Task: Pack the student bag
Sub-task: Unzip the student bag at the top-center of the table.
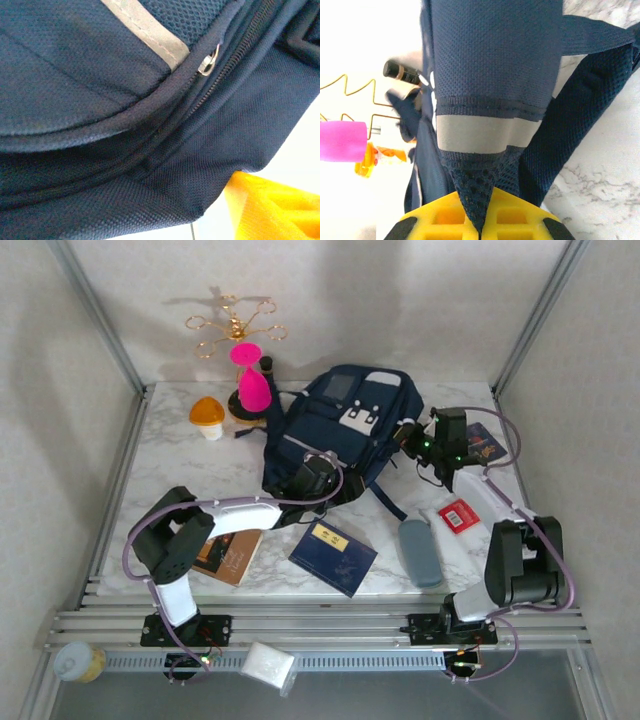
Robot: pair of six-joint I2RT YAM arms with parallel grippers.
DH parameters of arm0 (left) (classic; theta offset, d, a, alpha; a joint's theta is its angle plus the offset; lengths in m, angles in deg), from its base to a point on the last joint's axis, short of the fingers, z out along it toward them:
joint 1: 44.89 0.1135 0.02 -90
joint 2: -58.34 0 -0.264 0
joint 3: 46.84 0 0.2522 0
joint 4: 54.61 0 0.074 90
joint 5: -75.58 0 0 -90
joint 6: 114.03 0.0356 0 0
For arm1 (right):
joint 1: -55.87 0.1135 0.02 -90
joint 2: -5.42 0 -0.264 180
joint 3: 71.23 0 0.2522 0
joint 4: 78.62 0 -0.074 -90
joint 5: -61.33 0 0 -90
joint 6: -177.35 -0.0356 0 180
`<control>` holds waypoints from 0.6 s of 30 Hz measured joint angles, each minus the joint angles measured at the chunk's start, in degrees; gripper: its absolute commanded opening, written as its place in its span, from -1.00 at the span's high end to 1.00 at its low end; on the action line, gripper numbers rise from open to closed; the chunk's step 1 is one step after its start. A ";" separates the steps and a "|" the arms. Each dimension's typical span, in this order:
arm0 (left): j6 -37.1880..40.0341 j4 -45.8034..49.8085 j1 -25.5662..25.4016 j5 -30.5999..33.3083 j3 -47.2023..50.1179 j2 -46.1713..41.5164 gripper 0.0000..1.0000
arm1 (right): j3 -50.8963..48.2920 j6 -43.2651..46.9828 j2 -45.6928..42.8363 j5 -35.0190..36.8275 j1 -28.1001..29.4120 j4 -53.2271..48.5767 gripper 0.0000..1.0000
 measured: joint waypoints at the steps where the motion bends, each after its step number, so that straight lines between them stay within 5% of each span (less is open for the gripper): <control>1: 0.48 0.26 0.35 0.00 -0.61 0.15 -0.33 | -0.68 -0.61 -1.03 0.66 -0.09 0.02 1.00; 11: 5.18 3.72 5.68 0.98 -4.74 -0.39 -0.42 | -6.10 -7.08 -4.63 3.96 0.83 0.66 1.00; 18: 5.90 9.09 5.27 3.76 -2.16 -9.86 -0.44 | -6.12 -10.21 -3.61 4.68 4.61 1.03 1.00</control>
